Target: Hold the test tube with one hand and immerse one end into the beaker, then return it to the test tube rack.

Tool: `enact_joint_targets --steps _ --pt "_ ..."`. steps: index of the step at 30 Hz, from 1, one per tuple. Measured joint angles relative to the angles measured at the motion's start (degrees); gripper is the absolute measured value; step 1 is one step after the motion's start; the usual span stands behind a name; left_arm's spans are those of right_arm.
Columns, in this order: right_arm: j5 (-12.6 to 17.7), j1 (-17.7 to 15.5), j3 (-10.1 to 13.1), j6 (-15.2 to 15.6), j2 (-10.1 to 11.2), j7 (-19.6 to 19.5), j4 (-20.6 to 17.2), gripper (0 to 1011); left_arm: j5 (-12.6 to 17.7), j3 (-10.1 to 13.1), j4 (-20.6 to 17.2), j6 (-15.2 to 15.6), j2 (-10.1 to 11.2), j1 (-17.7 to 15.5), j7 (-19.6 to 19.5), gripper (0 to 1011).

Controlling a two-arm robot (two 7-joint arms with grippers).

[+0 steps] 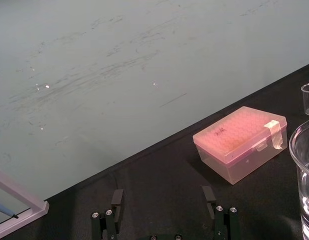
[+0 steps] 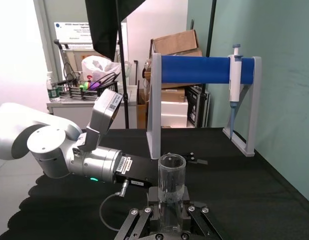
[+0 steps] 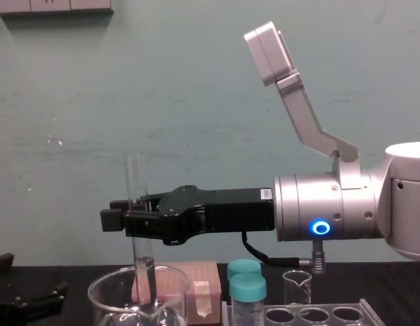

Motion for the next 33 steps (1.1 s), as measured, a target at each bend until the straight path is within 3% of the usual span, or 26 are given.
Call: enact_joint_targets --steps 33 --pt "-0.6 -0.7 0.0 0.5 0.3 -0.3 -0.8 241 0.0 0.0 0.0 0.0 0.0 0.0 0.0 1000"
